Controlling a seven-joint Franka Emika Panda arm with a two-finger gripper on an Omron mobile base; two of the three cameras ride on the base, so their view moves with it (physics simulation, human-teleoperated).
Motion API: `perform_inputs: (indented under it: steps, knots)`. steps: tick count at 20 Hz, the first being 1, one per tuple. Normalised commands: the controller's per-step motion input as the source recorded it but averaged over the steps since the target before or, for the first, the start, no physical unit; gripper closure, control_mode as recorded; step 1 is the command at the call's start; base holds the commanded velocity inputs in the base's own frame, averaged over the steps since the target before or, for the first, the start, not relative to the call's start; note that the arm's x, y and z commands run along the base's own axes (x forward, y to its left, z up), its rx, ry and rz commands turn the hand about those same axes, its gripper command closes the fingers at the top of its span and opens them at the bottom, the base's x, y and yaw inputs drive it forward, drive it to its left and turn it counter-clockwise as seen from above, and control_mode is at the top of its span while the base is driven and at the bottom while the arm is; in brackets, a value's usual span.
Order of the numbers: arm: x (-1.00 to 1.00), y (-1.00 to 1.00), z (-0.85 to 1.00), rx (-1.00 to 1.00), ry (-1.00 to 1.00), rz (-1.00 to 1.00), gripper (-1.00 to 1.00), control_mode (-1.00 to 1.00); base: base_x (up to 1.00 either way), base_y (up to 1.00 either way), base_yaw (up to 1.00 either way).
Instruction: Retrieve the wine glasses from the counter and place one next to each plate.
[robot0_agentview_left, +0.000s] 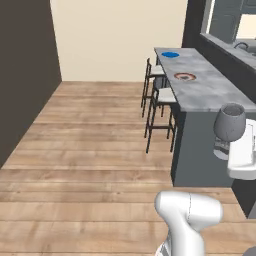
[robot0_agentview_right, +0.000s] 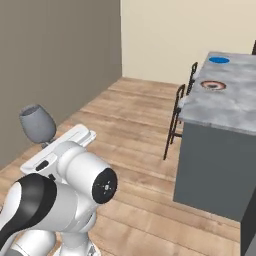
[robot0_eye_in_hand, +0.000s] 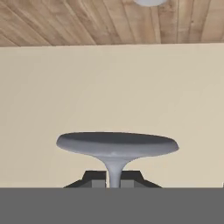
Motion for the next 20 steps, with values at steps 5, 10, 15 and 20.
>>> perform_inputs:
  steps: [5, 10, 15, 20]
  knots:
    - [0.00, 0.00, 0.00, 0.00, 0.00, 0.00, 1.00, 1.00, 1.00, 0.97, -0.55]
    - [0.00, 0.00, 0.00, 0.00, 0.00, 0.00, 1.00, 1.00, 1.00, 0.99, -0.55]
    - [0.00, 0.00, 0.00, 0.00, 0.00, 0.00, 1.00, 1.00, 1.00, 1.00, -0.53]
    - [0.00, 0.00, 0.00, 0.00, 0.00, 0.00, 1.00, 1.00, 1.00, 1.00, -0.53]
